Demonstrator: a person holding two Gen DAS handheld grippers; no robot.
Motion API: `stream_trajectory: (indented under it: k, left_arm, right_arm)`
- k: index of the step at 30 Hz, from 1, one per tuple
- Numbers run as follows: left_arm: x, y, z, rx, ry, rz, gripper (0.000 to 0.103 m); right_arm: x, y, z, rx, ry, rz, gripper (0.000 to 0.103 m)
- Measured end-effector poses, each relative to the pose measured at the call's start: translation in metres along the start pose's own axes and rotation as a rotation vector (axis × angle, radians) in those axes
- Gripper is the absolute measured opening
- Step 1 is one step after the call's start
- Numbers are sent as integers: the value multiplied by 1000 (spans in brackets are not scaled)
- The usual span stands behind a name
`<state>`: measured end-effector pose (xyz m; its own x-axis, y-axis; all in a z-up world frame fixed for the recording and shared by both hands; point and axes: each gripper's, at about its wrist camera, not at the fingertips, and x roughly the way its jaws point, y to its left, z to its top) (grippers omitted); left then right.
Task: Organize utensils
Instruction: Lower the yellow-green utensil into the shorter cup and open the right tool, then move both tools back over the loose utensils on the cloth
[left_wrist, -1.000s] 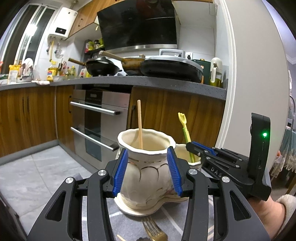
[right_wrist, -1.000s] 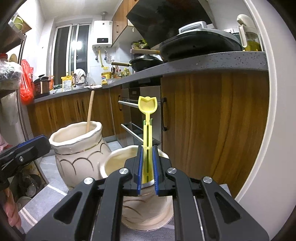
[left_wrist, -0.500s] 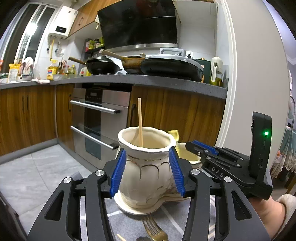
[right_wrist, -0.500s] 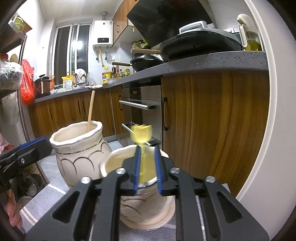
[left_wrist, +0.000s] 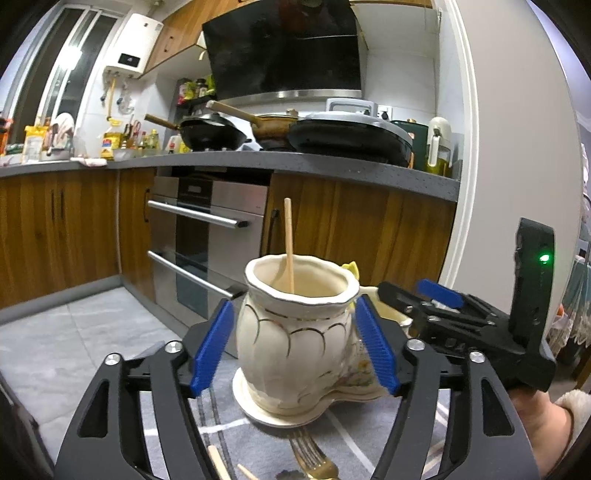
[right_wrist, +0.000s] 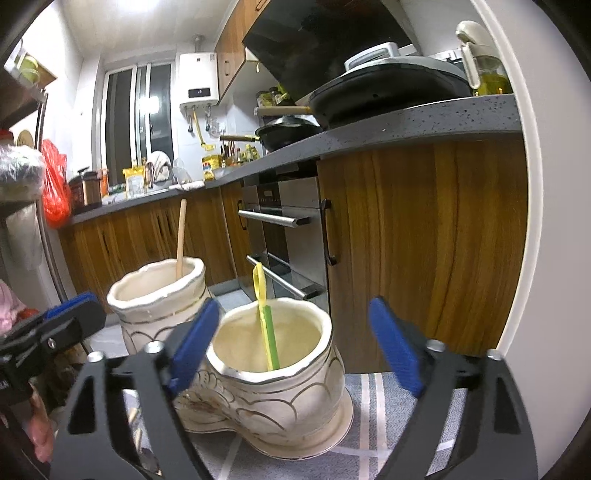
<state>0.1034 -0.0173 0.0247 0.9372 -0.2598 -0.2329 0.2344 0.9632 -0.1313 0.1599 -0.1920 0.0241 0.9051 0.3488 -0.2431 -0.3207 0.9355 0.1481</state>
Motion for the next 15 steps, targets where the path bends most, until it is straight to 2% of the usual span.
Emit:
stream_trajectory:
  k: [2, 5, 9, 15]
  left_arm:
    - [-3, 2, 1, -7, -7, 22, 82]
    - [-10, 4, 2, -20, -20, 60, 94]
    - [-17, 6, 7, -31, -14, 97, 97]
    - [-32, 9, 14, -52, 7, 122, 98]
  right_arm:
    - [-7, -4, 4, 14, -20, -18, 98]
    - [-17, -10, 10, 36, -39, -45, 98]
    - [-27, -13, 17, 63, -32, -76, 98]
    - [-49, -2, 19, 9, -29, -87, 98]
